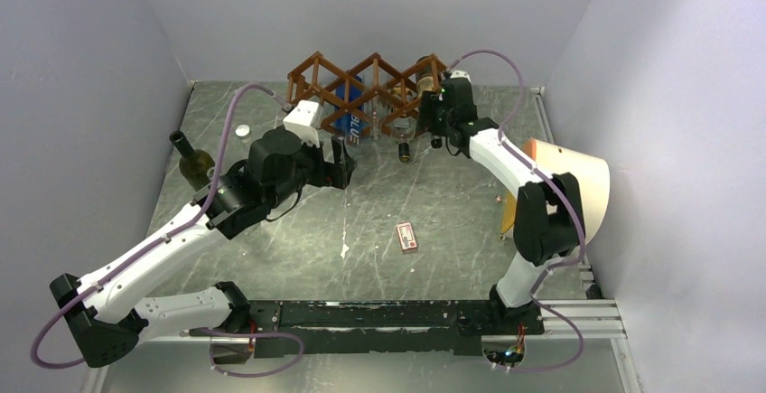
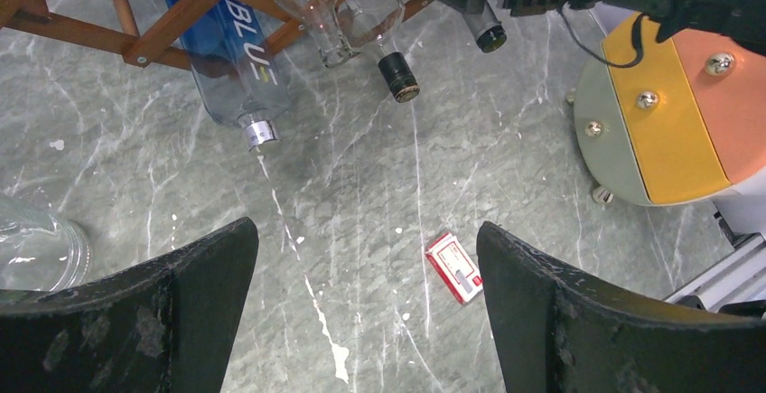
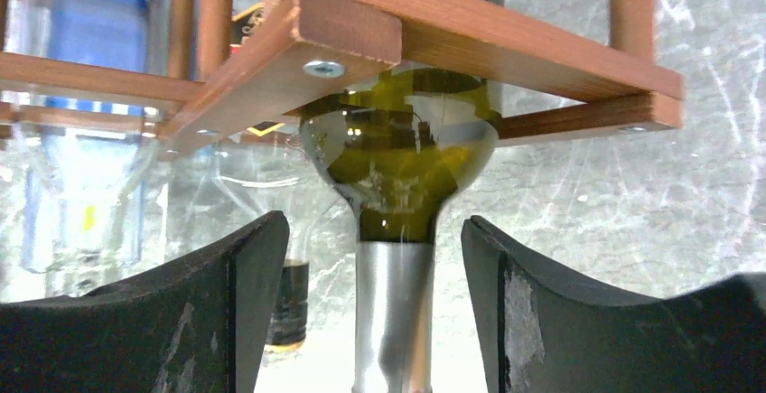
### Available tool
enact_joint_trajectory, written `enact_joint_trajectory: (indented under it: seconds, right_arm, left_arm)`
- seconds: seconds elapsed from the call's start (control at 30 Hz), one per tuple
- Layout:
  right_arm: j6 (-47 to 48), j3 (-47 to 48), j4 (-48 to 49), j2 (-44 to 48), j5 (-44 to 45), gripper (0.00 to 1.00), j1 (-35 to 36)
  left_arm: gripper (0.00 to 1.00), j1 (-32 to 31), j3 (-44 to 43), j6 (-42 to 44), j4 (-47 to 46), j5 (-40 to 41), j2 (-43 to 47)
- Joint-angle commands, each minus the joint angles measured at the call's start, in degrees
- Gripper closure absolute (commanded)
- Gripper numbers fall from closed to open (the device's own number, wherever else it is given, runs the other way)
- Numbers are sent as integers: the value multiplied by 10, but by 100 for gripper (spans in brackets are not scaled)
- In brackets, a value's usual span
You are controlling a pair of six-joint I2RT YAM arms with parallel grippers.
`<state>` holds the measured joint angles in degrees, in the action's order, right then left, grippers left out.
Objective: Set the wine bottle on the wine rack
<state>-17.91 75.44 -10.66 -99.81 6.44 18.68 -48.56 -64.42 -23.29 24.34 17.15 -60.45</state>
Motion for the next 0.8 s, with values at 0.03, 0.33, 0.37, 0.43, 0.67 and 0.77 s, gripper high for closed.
enact_joint_trajectory:
  seconds: [0.03,0.33,0.37,0.43,0.67,0.77]
  right_arm:
    - [3,-19,-7,75,20,25,1]
    - [-19,-86,31,187,-92,25,17]
    - [-26,-94,49,197,-102,25,30]
    - [-32,-110,75,210,-107,26,63]
    - [-23,-122,184,185,-75,26,242]
    - [-25,-117,254,146,-55,27,309]
  left_arm:
    - [6,2,-31,17,9,-19,-3]
    - [6,2,-78,41,27,87,16]
    - [6,2,-101,45,38,109,14]
    - [6,2,-132,59,56,148,9]
    - [6,2,-263,133,74,214,10]
    - [6,2,-286,149,60,212,26]
